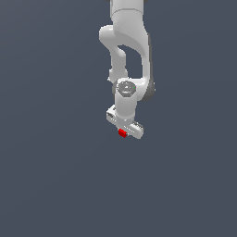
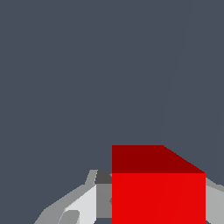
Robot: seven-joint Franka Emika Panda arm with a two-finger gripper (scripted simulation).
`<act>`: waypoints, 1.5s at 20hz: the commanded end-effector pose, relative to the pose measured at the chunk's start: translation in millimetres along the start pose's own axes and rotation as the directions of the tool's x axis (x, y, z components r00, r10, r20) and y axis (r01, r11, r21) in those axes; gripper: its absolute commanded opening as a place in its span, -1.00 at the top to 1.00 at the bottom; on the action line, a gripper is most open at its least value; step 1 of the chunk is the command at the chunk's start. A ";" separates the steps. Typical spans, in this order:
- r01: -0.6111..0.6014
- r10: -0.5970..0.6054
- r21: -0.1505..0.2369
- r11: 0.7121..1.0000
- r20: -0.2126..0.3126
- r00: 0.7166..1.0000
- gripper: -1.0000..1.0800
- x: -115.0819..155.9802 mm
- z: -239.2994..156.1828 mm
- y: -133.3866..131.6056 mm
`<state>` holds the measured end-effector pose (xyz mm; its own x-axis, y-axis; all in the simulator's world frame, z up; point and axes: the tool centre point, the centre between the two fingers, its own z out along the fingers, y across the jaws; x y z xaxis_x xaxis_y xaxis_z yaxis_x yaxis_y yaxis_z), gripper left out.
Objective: Pick up the red cube and move it to a goal position.
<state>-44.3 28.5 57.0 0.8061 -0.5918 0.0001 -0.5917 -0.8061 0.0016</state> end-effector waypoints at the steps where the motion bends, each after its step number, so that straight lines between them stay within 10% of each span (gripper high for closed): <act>1: 0.000 0.000 0.000 1.000 -0.001 1.000 1.00 6.0 -16.1 -7.5; 30: 0.000 0.000 0.001 1.000 0.000 1.000 1.00 67.0 -165.7 -84.6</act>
<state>58.9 57.1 221.4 0.8062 -0.5917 0.0002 -0.5917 -0.8062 0.0001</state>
